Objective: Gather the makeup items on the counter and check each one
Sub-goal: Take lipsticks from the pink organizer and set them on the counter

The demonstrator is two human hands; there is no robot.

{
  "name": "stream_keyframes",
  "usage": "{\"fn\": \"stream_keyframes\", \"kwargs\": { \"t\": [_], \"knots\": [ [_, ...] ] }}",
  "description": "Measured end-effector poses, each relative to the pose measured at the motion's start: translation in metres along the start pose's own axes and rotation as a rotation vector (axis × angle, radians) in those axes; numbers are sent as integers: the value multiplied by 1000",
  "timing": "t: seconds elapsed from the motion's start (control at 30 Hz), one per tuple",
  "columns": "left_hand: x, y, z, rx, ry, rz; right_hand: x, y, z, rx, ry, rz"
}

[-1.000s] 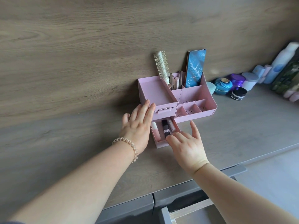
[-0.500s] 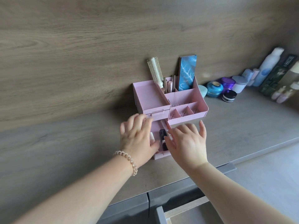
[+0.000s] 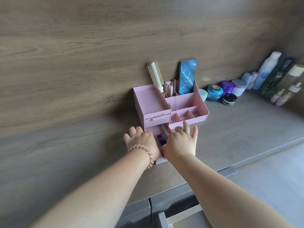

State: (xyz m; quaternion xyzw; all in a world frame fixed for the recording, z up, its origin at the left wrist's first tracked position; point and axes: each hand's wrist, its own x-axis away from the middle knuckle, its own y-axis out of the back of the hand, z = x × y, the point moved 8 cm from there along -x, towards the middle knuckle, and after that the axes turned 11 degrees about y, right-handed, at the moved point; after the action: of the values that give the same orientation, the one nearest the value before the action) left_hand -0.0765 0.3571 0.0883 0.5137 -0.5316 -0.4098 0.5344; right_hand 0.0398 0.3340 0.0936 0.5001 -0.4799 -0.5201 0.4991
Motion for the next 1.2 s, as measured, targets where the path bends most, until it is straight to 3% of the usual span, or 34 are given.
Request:
{"fn": "stream_keyframes", "kwargs": {
  "t": [0.23, 0.33, 0.4, 0.53, 0.6, 0.9, 1.2],
  "knots": [
    [28, 35, 4, 327, -102, -310, 30, 21, -20, -252, -164, -303],
    [39, 45, -7, 523, -200, -334, 49, 36, -31, -393, -234, -451],
    [47, 48, -22, 691, -275, -264, 64, 45, -42, -473, -287, -507],
    [83, 44, -78, 897, -435, 38, 111, 59, -81, -664, -400, -637],
    [99, 43, -95, 960, -462, 71, 131, 64, -91, -702, -415, -680],
    [297, -23, -223, 733, -878, 500, 361, 60, -198, -625, -853, -791],
    [540, -85, -319, 453, -1150, 649, 624, 50, -296, -488, -1180, -833]
  ]
}}
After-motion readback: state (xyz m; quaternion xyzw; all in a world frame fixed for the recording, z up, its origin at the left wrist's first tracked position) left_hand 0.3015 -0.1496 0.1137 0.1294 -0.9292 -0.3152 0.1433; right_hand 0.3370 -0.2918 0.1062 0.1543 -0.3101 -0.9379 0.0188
